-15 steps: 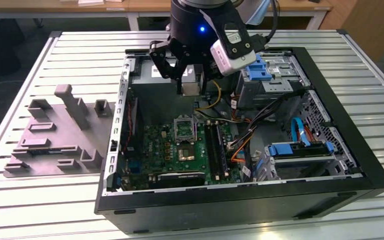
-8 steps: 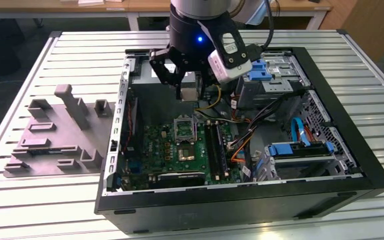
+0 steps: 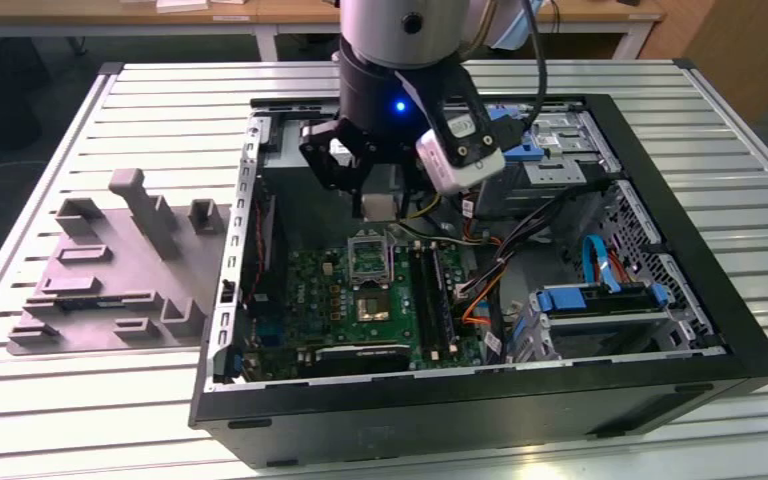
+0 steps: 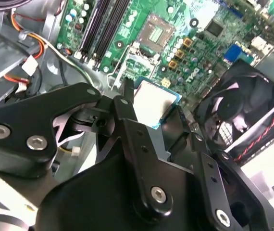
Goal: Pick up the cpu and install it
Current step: 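Place the cpu into insertion slot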
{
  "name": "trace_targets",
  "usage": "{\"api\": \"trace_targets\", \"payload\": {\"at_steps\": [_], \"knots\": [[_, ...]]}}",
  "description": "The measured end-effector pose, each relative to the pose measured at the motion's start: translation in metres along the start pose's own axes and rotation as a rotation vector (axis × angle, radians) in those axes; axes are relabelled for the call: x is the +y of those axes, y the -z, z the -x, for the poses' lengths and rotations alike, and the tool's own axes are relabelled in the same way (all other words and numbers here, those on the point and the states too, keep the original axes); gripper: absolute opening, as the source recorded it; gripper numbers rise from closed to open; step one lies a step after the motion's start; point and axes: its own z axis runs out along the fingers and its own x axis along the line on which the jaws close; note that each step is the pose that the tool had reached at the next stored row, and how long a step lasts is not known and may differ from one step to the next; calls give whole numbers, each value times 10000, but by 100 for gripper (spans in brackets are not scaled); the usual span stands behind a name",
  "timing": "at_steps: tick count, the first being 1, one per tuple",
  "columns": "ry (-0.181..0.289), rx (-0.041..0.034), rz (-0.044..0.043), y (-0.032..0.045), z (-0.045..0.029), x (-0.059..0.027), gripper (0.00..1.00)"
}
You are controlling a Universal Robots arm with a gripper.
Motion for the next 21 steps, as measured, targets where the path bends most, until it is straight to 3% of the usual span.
{"api": "trace_targets", "payload": {"at_steps": [10,15,21], "knots": [[-162,-10,10,-166,9,-74,47],[-163,-11,13,-254,14,-152,47],[-163,-11,11,-361,19,-167,47]]}}
